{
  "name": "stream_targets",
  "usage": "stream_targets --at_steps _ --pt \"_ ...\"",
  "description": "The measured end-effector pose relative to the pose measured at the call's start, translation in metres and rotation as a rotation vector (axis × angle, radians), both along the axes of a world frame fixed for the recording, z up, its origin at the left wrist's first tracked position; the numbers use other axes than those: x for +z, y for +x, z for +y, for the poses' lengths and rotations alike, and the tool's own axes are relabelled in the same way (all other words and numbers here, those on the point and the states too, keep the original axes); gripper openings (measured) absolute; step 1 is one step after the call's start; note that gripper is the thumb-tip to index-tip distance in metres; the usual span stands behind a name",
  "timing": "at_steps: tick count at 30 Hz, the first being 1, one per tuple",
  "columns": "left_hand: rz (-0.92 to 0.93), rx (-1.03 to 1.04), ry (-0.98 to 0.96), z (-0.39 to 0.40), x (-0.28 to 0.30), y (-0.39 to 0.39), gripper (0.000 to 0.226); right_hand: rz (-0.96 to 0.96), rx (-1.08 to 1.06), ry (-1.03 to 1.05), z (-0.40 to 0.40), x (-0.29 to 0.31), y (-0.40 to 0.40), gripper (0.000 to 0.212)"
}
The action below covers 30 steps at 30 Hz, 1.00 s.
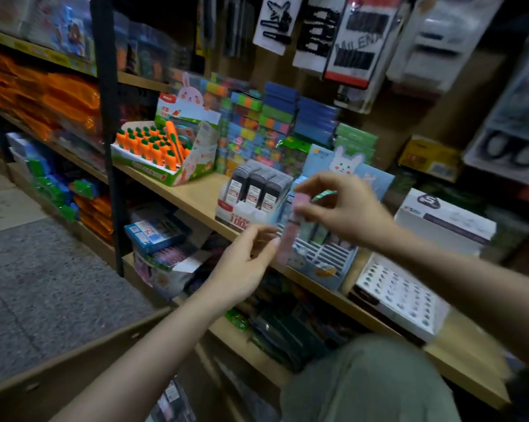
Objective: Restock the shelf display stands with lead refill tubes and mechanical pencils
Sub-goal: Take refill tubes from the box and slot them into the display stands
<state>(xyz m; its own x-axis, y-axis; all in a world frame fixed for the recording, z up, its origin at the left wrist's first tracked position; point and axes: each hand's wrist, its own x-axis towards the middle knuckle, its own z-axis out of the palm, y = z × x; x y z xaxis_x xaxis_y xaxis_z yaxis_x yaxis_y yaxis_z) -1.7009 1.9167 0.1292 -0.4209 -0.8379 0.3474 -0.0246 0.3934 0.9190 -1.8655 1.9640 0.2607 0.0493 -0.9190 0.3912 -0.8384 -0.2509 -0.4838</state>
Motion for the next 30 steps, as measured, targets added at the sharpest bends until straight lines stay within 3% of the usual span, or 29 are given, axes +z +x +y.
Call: stream_targets --at_steps 4,9,19,26,30 --pt "-0.382 0.031 -0.360 0.008 -0.011 -0.005 0.044 0.106 -0.116 -0.067 0.013 0.040 -0.049 0.021" --pt "-0.639 0.017 -0.510 0.006 -0.025 -0.014 0.056 0.305 -0.251 -0.137 0.009 0.026 -0.078 0.020" --pt "-0.628 0.093 -0.574 -0.009 -0.031 -0.019 0.055 0.293 -0.329 -0.138 -0.020 -0.017 -0.087 0.016" --pt "-0.620 0.110 -0.624 -0.010 -0.038 -0.018 0.062 0.145 -0.404 -0.216 -0.017 -0.040 -0.088 0.014" --pt "-0.627 0.109 -0.642 -0.011 -0.039 -0.018 0.067 0.190 -0.384 -0.242 -0.018 -0.045 -0.084 0.012"
